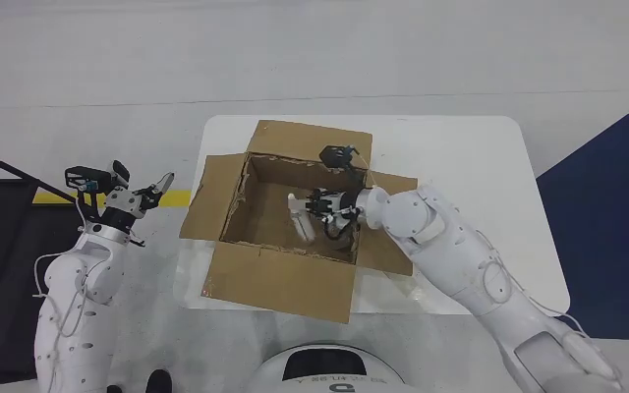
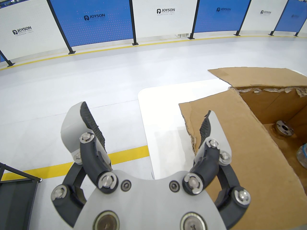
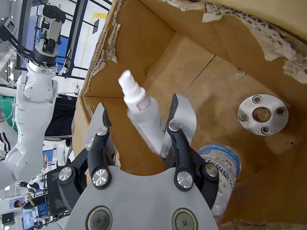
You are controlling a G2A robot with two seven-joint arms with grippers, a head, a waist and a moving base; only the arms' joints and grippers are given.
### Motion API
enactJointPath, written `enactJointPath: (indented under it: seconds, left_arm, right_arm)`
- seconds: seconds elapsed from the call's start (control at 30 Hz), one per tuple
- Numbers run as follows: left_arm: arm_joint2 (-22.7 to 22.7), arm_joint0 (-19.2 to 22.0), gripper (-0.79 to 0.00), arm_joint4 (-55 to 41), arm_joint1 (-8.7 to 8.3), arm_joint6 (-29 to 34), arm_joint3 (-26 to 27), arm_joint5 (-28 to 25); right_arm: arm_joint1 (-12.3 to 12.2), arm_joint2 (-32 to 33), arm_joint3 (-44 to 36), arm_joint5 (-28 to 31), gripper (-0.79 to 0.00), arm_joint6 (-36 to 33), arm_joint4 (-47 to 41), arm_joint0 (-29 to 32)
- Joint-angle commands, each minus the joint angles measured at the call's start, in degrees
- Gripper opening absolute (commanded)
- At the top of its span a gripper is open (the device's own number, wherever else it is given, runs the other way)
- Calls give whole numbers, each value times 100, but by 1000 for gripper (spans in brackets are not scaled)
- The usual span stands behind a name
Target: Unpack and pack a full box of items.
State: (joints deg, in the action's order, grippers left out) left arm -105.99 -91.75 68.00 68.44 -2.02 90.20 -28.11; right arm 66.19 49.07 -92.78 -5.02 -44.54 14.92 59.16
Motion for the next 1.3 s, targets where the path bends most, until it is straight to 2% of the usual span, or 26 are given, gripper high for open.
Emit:
enactJointPath:
  seconds: [0.0,0.1,0.23,0.47,0.63,0.8,0.83,0.97,1.1,1.27]
  left_arm:
    - [0,0,0,0,0,0,0,0]
    - [0,0,0,0,0,0,0,0]
    - [0,0,0,0,0,0,0,0]
    - [0,0,0,0,0,0,0,0]
    - [3,3,0,28,-1,-4,28,33]
    - [106,-124,0,843,-42,-414,336,-84]
    - [147,-145,0,909,-45,-490,334,-129]
    - [297,-136,0,1092,-58,-523,286,-253]
    - [512,-106,0,1396,-73,-503,256,-347]
    - [735,-70,0,1406,-103,-319,297,-885]
  right_arm:
    - [-32,140,-204,15,-15,-16,-17,77]
    - [-106,462,-538,40,0,-57,-81,253]
    - [-246,1213,-968,185,0,-250,-574,629]
    - [-519,2913,-1483,631,0,-839,-1477,1547]
    - [-646,3610,-1709,668,0,-1460,-1745,2127]
    - [-712,3572,-1801,184,-77,-1956,-1418,2266]
    - [-715,3513,-1805,130,-108,-2000,-1390,2248]
    - [-719,3248,-1837,-69,-142,-2076,-1232,2170]
    - [-714,2941,-1817,-268,-268,-2122,-1081,2026]
    - [-700,2532,-1708,-552,-296,-2180,-836,1785]
